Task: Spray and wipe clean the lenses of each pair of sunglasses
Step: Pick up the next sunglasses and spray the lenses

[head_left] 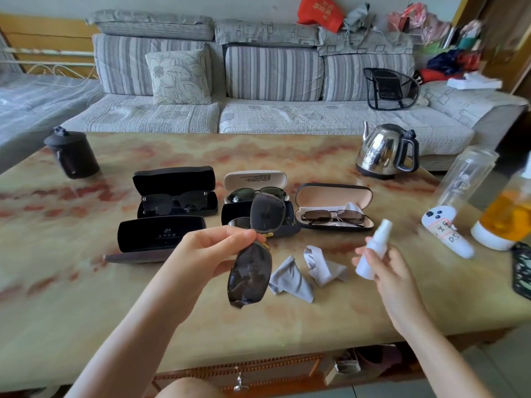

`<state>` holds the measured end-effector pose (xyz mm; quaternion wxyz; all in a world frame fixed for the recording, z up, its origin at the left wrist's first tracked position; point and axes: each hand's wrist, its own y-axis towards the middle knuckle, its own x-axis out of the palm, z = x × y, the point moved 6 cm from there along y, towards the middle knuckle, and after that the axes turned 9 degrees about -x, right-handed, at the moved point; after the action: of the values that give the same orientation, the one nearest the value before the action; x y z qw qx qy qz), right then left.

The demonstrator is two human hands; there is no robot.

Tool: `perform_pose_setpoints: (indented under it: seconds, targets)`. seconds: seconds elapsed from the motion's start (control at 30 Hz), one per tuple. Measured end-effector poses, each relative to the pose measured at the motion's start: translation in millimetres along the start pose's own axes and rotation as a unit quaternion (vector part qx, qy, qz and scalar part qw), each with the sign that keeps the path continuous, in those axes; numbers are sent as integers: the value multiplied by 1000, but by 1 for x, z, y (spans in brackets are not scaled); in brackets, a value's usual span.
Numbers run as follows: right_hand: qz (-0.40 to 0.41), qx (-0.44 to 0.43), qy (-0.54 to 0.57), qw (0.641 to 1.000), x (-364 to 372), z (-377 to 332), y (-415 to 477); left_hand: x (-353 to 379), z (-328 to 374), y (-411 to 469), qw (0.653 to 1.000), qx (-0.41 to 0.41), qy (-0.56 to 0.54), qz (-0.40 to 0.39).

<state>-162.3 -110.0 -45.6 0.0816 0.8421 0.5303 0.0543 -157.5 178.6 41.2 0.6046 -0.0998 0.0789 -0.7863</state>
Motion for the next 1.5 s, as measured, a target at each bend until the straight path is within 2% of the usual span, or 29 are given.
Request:
perform_pose_setpoints:
  seconds: [0.1, 0.23, 0.3, 0.43, 0.5, 0.57, 0.63, 0.73, 0.8, 0.87, 0.97, 1.03, 1.13, 1.33, 1.5]
  targets:
    - [-88, 44, 208, 973, 32, -33, -16, 1, -1, 2, 1000, -1, 0, -1]
    - [-220, 78, 331, 914, 67, -72, -33, 1, 0, 1, 1000, 4, 2, -1]
    - [-267, 93, 364, 887, 77, -79, -40, 0, 1, 1, 1000, 7, 2, -2]
    - [-315, 105, 399, 855, 91, -84, -46, -1, 1, 0, 1000, 11, 8, 1]
    - [-316, 101, 400, 855, 93, -86, -46, -2, 2, -1, 1000, 14, 9, 4]
    - [-295, 73, 343, 889, 92, -88, -42, -2, 2, -2, 1000, 15, 8, 6]
    - [-287, -2, 242, 927, 91, -97, -36, -2, 2, -2, 1000, 15, 6, 8]
    - [-277, -133, 60, 950, 91, -115, -29, -2, 1, -2, 1000, 12, 3, 9]
    - [-264, -218, -80, 936, 94, -130, -28, -1, 1, -1, 1000, 11, 6, 8]
    - [-255, -288, -211, 899, 100, -141, -28, -1, 1, -1, 1000, 12, 8, 7]
    - [-270, -329, -321, 846, 112, -148, -26, -1, 2, -2, 1000, 12, 4, 5]
    - [-279, -334, -362, 824, 119, -149, -25, -1, 2, -2, 1000, 12, 4, 7]
    - [-286, -339, -373, 815, 122, -150, -25, -3, 2, -3, 1000, 12, 10, 12]
    - [-247, -337, -349, 838, 117, -150, -18, -1, 3, -4, 1000, 13, 12, 12]
    - [-258, -335, -355, 834, 117, -150, -14, -2, 3, -4, 1000, 11, 16, 12]
